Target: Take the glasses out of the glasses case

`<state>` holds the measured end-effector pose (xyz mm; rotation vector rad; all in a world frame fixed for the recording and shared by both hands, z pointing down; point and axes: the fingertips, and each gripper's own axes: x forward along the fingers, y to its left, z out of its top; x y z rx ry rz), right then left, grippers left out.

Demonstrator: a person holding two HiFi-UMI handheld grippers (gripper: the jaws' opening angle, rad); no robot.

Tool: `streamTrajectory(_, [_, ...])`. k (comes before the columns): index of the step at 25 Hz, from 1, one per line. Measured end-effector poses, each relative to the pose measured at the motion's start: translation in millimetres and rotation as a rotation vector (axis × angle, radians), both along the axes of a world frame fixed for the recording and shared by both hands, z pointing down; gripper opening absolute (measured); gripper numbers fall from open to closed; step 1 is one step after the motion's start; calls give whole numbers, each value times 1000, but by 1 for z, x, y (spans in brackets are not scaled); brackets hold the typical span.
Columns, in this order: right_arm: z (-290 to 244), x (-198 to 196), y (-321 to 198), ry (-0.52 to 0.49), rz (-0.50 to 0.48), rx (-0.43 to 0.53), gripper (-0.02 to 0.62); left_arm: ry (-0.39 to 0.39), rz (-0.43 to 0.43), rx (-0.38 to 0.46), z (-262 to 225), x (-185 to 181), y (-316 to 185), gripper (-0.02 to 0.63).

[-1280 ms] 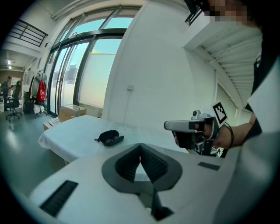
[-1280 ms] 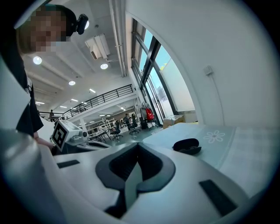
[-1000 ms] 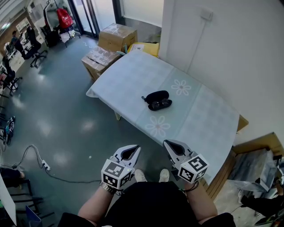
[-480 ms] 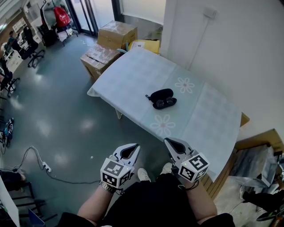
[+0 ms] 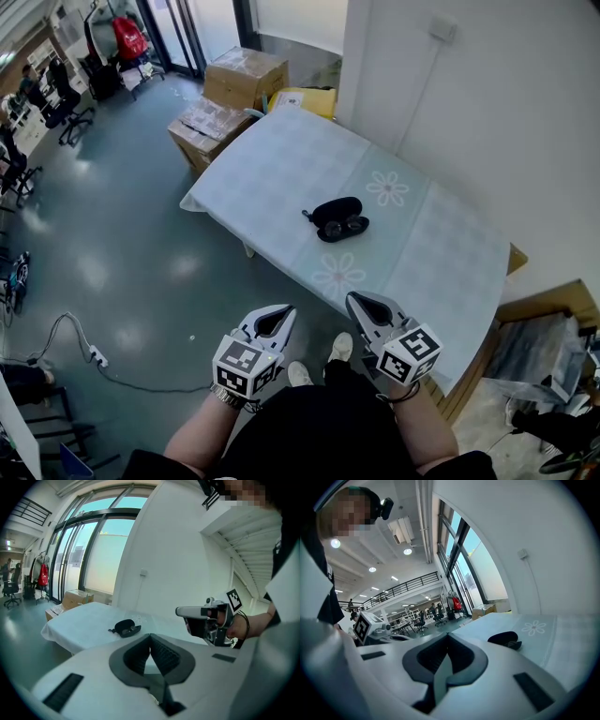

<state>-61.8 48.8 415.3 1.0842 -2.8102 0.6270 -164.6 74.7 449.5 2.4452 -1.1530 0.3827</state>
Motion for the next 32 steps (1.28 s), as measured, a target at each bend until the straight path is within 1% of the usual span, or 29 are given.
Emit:
streamTrajectory(15, [7,56,-63,-23,-31,-23,23,-33,-34,-14,2,54,-62,29])
streamTrajectory(32, [29,103,-122,-48,-76,-67,23,-72,-76,-51,21,101,-128,29])
